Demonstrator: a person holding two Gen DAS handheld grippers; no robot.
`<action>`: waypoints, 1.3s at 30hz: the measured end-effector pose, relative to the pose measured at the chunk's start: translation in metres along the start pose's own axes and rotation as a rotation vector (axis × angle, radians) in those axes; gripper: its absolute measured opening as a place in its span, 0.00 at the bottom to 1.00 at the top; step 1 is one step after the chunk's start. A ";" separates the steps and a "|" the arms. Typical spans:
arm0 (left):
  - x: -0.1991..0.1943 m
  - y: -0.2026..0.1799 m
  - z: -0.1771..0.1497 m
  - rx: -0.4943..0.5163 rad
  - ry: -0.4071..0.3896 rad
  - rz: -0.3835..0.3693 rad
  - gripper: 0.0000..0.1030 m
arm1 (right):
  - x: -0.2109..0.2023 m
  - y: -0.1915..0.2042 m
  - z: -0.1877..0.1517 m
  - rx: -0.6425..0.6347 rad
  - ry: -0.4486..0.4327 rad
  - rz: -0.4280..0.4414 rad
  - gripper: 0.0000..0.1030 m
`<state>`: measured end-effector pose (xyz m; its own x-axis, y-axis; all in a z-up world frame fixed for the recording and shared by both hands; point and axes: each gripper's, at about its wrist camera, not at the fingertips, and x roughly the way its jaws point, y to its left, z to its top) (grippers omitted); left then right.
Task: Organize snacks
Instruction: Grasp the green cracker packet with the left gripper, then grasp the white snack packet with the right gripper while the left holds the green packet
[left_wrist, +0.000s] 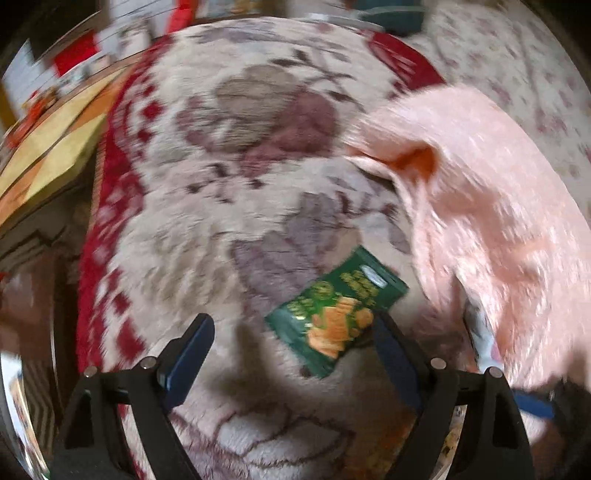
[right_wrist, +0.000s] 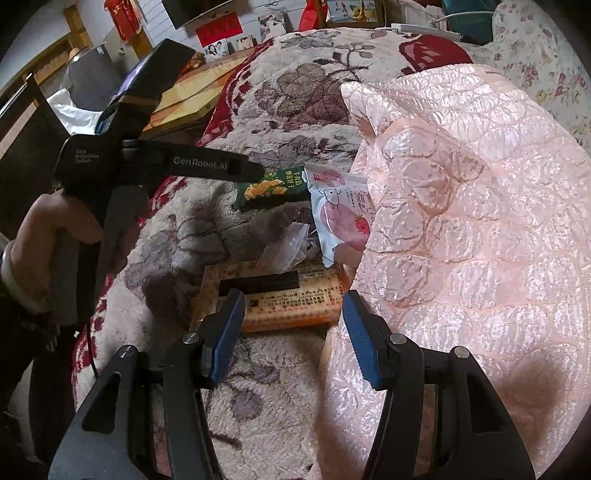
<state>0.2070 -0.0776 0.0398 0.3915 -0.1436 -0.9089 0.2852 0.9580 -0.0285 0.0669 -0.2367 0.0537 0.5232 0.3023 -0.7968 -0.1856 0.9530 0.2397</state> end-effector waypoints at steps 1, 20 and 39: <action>0.003 -0.005 0.000 0.040 0.008 -0.012 0.86 | 0.001 0.000 0.000 0.003 0.000 0.005 0.53; 0.042 -0.039 0.023 0.266 0.062 -0.037 0.47 | 0.005 -0.008 0.013 0.026 -0.041 0.011 0.54; -0.009 0.017 -0.035 0.108 0.017 -0.028 0.44 | 0.070 -0.065 0.082 0.133 0.141 0.129 0.66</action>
<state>0.1779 -0.0518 0.0326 0.3677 -0.1647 -0.9153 0.3889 0.9212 -0.0095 0.1840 -0.2757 0.0277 0.3789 0.4244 -0.8224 -0.1275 0.9041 0.4078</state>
